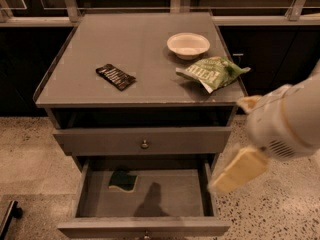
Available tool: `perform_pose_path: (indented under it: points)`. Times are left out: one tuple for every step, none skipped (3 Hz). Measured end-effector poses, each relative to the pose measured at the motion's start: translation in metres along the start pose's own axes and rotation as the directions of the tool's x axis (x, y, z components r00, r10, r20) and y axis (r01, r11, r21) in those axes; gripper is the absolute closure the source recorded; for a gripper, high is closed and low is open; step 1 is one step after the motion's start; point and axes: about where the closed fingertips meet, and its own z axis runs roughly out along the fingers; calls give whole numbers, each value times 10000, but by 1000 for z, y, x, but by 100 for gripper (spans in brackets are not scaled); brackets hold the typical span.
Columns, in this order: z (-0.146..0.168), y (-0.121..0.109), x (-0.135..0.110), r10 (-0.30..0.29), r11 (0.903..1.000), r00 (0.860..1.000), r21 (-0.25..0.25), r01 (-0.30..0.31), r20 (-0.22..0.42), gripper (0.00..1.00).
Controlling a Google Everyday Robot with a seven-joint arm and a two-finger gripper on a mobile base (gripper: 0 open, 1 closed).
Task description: Pick sponge from middle drawer and place on counter
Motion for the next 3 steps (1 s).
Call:
perform_pose_path:
  points:
    - [86, 29, 18, 837, 9931, 9960, -851, -807, 326, 0]
    - [115, 25, 31, 1187, 9897, 9916, -864, -1139, 519, 0]
    - [130, 32, 32, 1554, 9850, 9841, -887, -1478, 856, 0]
